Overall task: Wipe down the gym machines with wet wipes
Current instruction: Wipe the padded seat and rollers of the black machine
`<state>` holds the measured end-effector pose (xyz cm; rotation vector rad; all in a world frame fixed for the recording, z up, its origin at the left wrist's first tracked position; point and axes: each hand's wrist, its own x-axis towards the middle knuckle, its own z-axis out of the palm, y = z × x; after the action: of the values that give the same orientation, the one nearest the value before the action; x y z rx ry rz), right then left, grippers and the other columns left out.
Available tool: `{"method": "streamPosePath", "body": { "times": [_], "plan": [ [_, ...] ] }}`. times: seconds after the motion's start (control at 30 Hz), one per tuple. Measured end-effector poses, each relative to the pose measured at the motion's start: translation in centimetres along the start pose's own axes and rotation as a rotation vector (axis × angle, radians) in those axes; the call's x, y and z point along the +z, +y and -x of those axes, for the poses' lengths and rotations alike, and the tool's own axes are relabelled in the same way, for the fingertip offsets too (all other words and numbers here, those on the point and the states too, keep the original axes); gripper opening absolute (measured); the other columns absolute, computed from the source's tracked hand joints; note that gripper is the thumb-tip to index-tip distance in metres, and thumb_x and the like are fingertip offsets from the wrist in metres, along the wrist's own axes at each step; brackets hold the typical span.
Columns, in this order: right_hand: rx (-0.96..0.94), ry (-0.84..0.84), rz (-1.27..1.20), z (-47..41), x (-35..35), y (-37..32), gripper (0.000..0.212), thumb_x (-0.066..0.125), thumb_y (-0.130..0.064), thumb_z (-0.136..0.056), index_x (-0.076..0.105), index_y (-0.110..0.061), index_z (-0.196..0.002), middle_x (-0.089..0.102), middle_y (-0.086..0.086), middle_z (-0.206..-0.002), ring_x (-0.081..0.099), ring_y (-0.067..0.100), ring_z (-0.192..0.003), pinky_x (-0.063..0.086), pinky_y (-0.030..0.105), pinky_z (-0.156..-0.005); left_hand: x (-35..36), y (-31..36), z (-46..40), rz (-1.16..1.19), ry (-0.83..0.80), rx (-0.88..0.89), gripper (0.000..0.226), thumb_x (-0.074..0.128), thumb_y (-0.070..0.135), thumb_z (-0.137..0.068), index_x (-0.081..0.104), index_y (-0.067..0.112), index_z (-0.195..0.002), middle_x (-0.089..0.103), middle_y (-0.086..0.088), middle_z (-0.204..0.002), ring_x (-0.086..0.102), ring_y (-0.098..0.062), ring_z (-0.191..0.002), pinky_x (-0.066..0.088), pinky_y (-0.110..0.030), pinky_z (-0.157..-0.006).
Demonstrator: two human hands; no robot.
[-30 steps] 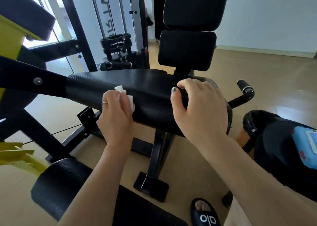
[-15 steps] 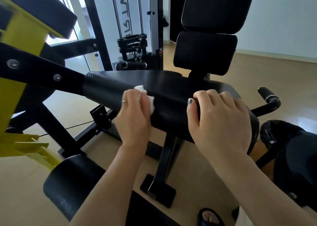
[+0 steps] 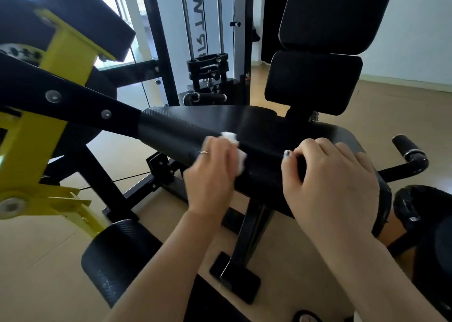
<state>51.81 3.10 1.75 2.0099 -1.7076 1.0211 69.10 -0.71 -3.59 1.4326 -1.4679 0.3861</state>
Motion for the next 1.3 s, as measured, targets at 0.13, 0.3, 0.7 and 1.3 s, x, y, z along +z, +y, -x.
{"method": "streamPosePath", "body": {
  "times": [0.13,0.3,0.7,1.3],
  "plan": [
    [-0.018,-0.057,-0.013,-0.9,0.1,-0.1,0.027,0.054,-0.035,-0.099,0.061,-0.015,-0.083,0.056,-0.001,-0.074,0.051,0.021,-0.072,0.043,0.041,-0.070,-0.2,-2.3,-2.3,0.102,0.136,-0.561,0.026,0.037,0.037,-0.109,0.042,0.017,-0.093,0.055,0.000,-0.087,0.048,-0.002,-0.067,0.031,-0.019,-0.057],
    [-0.068,-0.138,-0.071,-2.2,0.7,-2.6,0.024,0.051,-0.034,-0.099,0.066,-0.017,-0.093,0.060,0.000,-0.081,0.056,0.022,-0.080,0.047,0.042,-0.076,0.3,2.5,0.8,0.142,0.033,-0.296,0.020,0.039,0.042,-0.106,0.040,0.025,-0.094,0.054,0.008,-0.089,0.055,-0.006,-0.070,0.043,-0.032,-0.056],
    [-0.164,-0.171,-0.010,-3.0,2.5,-2.8,0.033,0.047,-0.012,-0.092,0.063,-0.010,-0.122,0.062,0.006,-0.096,0.056,0.026,-0.085,0.047,0.043,-0.075,-0.1,-5.8,-3.9,0.194,0.240,-0.782,0.026,0.035,0.032,-0.110,0.040,0.013,-0.094,0.048,0.005,-0.076,0.045,-0.001,-0.067,0.025,-0.026,-0.057],
    [-0.186,-0.123,-0.095,-3.1,3.2,-2.5,0.025,0.051,-0.010,-0.090,0.068,-0.010,-0.107,0.056,0.005,-0.086,0.053,0.027,-0.078,0.049,0.045,-0.065,0.0,-14.2,-8.6,0.039,0.259,-0.719,0.031,0.033,0.038,-0.109,0.043,0.010,-0.098,0.055,-0.004,-0.084,0.052,-0.027,-0.081,0.027,-0.033,-0.066]
  ]
}}
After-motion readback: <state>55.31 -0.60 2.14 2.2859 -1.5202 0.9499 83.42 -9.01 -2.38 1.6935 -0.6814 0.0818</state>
